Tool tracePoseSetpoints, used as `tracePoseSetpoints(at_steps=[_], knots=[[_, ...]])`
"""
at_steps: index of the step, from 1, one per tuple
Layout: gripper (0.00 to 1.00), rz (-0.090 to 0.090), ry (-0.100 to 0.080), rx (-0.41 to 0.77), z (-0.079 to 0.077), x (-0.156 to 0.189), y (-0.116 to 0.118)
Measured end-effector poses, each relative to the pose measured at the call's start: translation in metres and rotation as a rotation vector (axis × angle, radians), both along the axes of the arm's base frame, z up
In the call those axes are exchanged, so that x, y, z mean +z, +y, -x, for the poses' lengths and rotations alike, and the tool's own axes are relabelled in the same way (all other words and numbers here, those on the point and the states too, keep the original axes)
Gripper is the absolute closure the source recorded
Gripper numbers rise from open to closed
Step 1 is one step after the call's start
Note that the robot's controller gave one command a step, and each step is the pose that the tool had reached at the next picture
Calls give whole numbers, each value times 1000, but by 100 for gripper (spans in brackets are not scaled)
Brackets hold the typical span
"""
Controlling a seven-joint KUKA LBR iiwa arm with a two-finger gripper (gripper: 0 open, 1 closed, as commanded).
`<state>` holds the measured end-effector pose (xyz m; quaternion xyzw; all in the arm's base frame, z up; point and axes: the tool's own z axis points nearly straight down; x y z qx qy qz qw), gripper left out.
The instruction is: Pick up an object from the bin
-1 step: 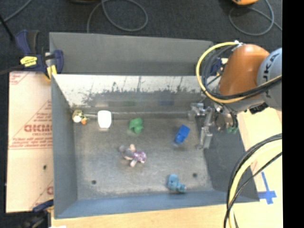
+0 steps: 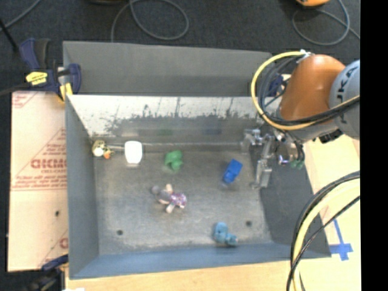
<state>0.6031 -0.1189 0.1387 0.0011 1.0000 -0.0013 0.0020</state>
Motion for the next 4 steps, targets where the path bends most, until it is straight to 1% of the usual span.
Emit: tracePoseSetpoints(at_steps=[1,2,3,4], knots=[[0,3,-4,183,-17,-30,6],[0,1,3,328,-21,-67,8],[0,6,-8,476,-20,-39,5],[0,3,-6,382,-22,-51,6]])
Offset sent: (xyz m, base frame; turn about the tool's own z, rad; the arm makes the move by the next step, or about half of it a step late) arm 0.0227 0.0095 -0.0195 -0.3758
